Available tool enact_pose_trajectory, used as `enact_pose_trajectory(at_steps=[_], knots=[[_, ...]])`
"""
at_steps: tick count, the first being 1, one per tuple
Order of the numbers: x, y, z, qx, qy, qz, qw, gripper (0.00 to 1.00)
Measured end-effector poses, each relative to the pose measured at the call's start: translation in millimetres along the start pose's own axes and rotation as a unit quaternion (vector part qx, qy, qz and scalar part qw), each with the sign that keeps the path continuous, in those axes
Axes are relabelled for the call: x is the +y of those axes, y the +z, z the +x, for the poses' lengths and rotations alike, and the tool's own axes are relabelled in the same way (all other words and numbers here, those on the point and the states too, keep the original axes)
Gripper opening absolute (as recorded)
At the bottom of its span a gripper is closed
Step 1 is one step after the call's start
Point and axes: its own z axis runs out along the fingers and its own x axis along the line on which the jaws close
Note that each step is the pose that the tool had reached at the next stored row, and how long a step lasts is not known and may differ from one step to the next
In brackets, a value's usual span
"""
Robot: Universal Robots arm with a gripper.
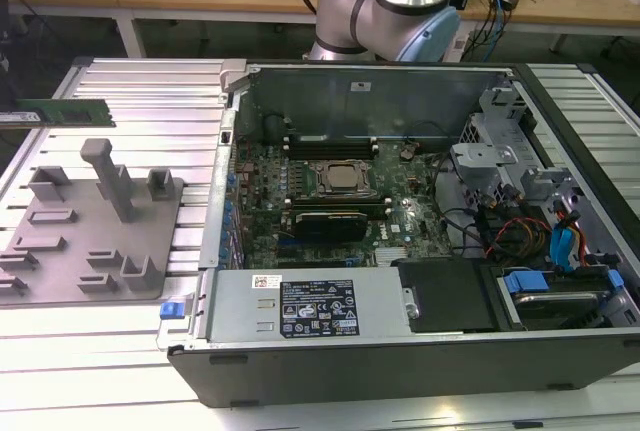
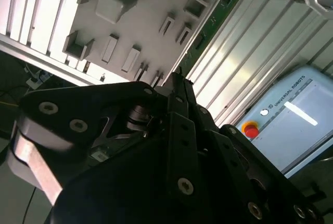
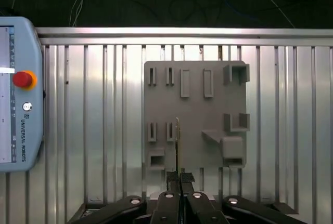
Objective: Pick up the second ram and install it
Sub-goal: 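Pick up the second ram and move it above second insertion slot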
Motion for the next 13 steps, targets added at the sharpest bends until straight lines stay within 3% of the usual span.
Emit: enact_pose_trajectory(at_steps=[3, 8, 13], knots=[[-16.3, -0.5, 0.0, 0.0000, 0.000, 0.0000, 1.0000, 0.09], [-33.9, -0.8, 0.0, 0.0000, 0.000, 0.0000, 1.0000, 0.09], [-60.4, -1.4, 0.0, 0.0000, 0.000, 0.0000, 1.0000, 0.09]])
